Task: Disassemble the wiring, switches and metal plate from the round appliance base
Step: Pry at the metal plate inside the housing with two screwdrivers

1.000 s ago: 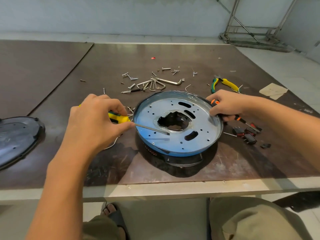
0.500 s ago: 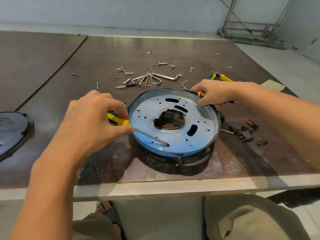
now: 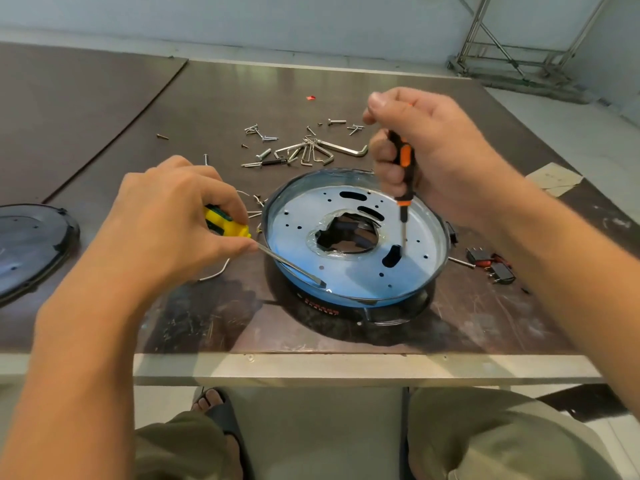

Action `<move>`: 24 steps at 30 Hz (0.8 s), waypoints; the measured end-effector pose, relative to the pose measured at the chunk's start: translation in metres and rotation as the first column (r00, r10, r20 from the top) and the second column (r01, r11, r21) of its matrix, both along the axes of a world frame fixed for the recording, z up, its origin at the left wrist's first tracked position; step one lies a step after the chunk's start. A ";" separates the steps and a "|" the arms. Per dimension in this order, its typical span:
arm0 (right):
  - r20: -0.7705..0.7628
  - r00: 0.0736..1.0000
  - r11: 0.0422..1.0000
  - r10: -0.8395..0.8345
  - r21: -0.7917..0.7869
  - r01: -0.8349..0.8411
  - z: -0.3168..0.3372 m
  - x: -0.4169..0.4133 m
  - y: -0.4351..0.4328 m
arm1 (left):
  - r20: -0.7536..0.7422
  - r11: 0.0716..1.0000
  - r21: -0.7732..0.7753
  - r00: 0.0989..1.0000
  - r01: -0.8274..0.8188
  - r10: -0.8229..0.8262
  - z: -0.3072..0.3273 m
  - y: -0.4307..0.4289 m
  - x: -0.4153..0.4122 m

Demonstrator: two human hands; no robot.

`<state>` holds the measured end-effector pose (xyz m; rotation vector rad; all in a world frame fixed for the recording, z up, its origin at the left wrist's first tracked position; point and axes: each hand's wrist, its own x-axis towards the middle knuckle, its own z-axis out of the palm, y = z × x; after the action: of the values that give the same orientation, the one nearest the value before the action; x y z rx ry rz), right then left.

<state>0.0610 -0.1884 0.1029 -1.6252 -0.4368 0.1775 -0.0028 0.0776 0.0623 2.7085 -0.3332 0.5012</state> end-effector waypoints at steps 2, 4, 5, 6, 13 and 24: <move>0.019 0.999 0.989 -0.029 0.143 0.026 -0.012 -0.013 0.014 | -0.005 1.000 0.005 1.000 0.012 -0.012 0.001 0.000 0.001; -0.014 0.998 0.953 -0.058 0.298 0.060 -0.026 -0.022 0.024 | -0.009 1.000 0.004 1.000 0.019 -0.019 0.001 0.001 0.001; -0.035 0.997 0.929 -0.066 0.362 0.074 -0.032 -0.025 0.028 | -0.008 1.000 0.008 1.000 0.021 -0.020 0.001 0.001 0.001; -0.048 0.997 0.908 -0.068 0.411 0.082 -0.037 -0.028 0.030 | -0.007 1.000 0.012 1.000 0.024 -0.024 0.000 0.002 0.001; -0.019 0.998 0.841 -0.053 0.538 0.055 -0.065 -0.038 0.036 | -0.032 0.998 0.012 0.998 0.058 -0.058 0.003 0.002 0.006; -0.024 1.000 0.824 0.002 0.566 0.012 -0.075 -0.033 0.037 | -0.157 0.981 0.020 0.969 0.195 -0.189 0.013 -0.001 0.034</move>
<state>0.0278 -0.1516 0.0275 -1.0324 -0.4176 0.0512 0.0311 0.0767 0.0749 2.6912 -0.5590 0.2309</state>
